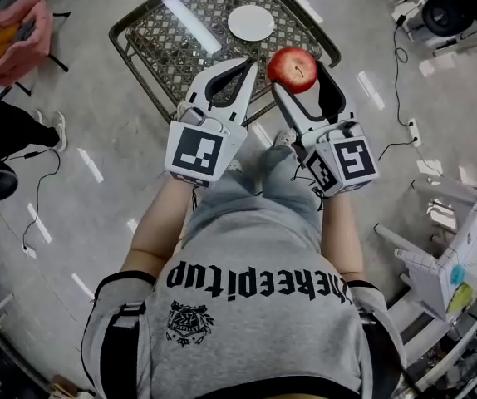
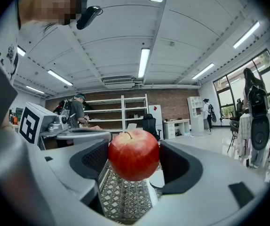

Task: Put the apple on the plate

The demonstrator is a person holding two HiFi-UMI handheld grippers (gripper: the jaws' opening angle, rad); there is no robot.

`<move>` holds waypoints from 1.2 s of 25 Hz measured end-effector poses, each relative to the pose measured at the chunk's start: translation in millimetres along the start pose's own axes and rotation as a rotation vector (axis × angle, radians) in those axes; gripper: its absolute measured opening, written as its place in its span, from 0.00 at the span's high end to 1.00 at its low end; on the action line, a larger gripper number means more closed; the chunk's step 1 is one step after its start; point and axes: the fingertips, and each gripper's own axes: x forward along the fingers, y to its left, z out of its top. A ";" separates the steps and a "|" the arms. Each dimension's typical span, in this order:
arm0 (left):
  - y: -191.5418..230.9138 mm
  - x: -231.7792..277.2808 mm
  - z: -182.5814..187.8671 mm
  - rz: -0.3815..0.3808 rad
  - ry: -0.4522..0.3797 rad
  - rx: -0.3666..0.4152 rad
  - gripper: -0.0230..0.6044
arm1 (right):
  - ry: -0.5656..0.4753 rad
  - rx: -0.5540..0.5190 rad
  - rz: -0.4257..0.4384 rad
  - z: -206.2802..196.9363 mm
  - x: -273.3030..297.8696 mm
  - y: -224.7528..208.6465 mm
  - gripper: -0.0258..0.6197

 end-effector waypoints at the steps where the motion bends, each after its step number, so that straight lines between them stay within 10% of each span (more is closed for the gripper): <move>1: 3.5 1.4 -1.7 0.000 -0.001 0.000 0.92 | 0.006 -0.002 0.002 -0.9 4.5 -0.5 0.40; 30: 47.7 104.2 4.0 0.279 0.051 -0.044 0.91 | 0.040 0.018 0.287 21.1 91.0 -98.3 0.40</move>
